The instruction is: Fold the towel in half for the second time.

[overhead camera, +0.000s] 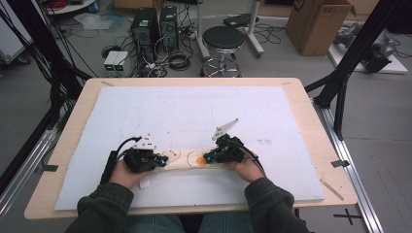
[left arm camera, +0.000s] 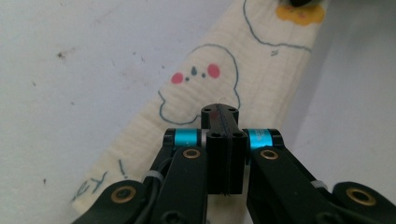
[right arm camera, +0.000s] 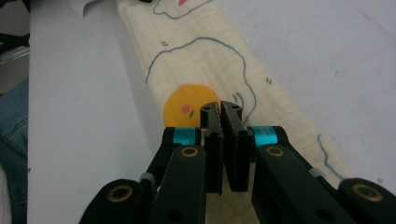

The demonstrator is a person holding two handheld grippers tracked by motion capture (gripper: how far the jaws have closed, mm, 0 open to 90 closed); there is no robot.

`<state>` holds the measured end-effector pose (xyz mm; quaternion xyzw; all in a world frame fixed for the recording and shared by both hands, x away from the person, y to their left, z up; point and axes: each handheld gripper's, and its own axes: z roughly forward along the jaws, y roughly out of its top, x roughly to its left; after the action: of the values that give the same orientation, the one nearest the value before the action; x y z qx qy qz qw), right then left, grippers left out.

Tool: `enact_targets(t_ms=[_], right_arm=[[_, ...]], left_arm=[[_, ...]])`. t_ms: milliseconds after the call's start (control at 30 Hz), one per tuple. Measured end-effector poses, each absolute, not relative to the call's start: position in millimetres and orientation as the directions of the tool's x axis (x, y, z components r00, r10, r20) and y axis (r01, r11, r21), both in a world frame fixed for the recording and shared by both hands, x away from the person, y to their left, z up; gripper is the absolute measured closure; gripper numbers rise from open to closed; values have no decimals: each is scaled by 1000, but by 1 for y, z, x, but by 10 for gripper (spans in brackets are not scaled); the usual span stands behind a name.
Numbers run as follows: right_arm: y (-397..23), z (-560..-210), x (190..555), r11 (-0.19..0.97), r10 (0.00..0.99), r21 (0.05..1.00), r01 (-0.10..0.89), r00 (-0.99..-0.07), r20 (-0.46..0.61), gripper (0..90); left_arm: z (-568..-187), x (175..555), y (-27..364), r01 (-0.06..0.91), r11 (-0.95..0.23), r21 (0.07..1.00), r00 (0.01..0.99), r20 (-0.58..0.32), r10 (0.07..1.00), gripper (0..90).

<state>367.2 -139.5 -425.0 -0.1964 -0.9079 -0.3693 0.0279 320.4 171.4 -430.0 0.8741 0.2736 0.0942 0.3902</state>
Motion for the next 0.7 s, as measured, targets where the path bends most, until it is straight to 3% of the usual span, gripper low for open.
enact_targets(t_ms=[333, 500, 700], right_arm=[[-162, -432, 362, 632, 366, 657, 411, -906, 214, 873], [-178, -434, 359, 612, 382, 668, 423, -898, 219, 869], [-192, -436, 356, 593, 401, 674, 440, -888, 227, 867]], left_arm=[[-431, 315, 179, 396, -567, 722, 832, -20, 555, 862], [-435, 311, 190, 421, -523, 741, 819, -62, 571, 852], [-434, 307, 199, 413, -529, 742, 817, -46, 574, 833]])
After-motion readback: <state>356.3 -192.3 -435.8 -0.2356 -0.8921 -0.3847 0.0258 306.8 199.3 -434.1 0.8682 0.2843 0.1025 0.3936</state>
